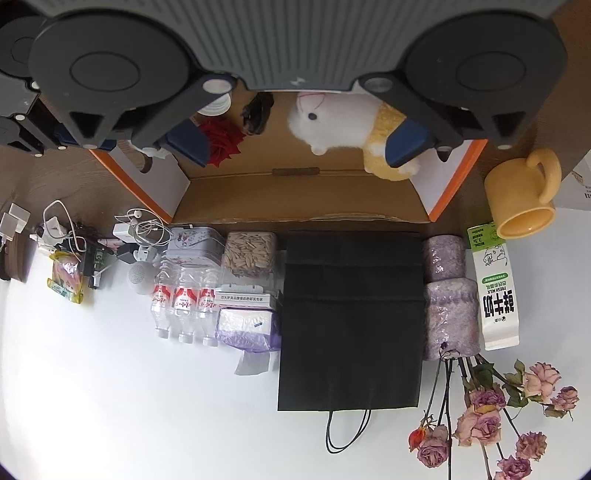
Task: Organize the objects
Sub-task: 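Open both grippers to release the cable and cap in the box, then withdraw both grippers from the box back over the table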
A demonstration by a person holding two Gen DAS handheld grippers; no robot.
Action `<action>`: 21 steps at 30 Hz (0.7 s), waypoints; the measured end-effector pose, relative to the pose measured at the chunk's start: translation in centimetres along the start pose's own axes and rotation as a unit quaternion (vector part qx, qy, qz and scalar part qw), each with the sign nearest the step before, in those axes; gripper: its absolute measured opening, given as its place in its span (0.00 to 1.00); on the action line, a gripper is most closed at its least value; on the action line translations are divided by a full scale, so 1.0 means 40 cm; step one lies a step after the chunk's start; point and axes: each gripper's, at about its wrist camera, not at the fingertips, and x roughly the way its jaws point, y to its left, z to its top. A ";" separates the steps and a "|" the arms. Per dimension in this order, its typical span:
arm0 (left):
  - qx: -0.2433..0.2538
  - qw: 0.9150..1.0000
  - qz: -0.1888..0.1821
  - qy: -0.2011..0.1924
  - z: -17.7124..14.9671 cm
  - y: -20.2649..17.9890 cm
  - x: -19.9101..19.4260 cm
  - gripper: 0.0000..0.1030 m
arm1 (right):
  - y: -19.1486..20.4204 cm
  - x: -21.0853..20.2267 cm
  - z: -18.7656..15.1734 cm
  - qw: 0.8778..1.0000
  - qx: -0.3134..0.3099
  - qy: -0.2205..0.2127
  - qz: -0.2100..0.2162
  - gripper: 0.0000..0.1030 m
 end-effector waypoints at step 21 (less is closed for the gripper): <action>-0.005 1.000 -0.001 -0.004 -0.005 0.000 -0.016 1.00 | 0.000 -0.018 0.001 1.000 0.002 -0.012 -0.004 1.00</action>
